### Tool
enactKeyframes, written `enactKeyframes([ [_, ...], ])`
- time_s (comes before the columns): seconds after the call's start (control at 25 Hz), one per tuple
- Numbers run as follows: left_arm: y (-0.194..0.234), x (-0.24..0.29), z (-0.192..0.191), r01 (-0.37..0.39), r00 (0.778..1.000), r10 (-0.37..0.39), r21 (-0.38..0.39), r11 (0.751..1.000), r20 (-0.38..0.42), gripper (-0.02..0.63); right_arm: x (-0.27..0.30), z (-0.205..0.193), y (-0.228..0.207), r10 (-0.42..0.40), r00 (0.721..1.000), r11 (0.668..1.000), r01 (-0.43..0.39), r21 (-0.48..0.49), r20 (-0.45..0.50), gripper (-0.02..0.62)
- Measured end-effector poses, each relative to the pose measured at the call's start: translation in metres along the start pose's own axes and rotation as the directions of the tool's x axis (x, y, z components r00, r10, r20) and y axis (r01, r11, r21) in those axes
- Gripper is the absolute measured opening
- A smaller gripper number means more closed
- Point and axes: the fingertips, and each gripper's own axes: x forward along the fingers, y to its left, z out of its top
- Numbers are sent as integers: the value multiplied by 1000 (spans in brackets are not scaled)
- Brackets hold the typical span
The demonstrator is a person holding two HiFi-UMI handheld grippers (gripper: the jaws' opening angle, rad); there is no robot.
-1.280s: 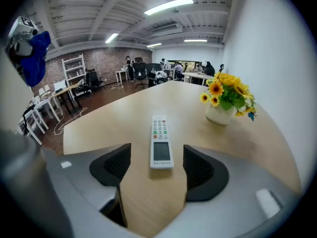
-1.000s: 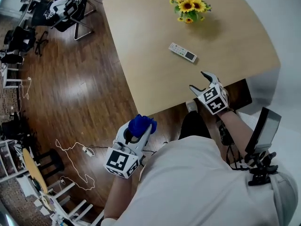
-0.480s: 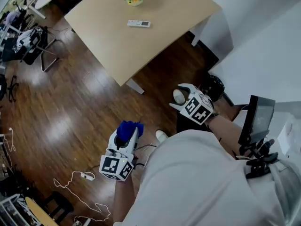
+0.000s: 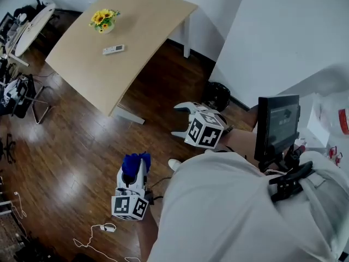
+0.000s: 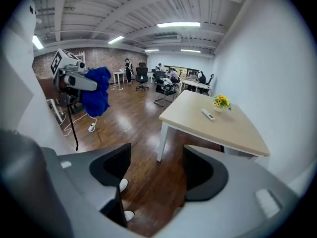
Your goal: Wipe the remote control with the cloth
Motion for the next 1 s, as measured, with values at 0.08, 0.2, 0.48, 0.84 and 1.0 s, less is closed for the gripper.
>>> enactKeyframes([
  [0.08,-29,6,-1,4,1000,-4,11,1000,15,146,-23,-14,4,13,1000,1000,-13,-8,17,330],
  [0.2,-46,9,2,10,1000,-10,21,1000,11,146,-34,-15,9,27,999,1000,-27,-13,36,330],
  [0.48,-95,5,-21,-16,999,16,13,1000,-28,146,-65,-40,24,60,996,998,-59,-28,70,330],
  [0.84,-156,14,-45,-1,997,4,35,999,-78,146,-101,-82,39,90,992,996,-89,-25,88,330],
  [1.0,-170,19,-45,11,996,-7,56,998,-85,146,-109,-90,39,84,993,996,-81,-34,88,330],
])
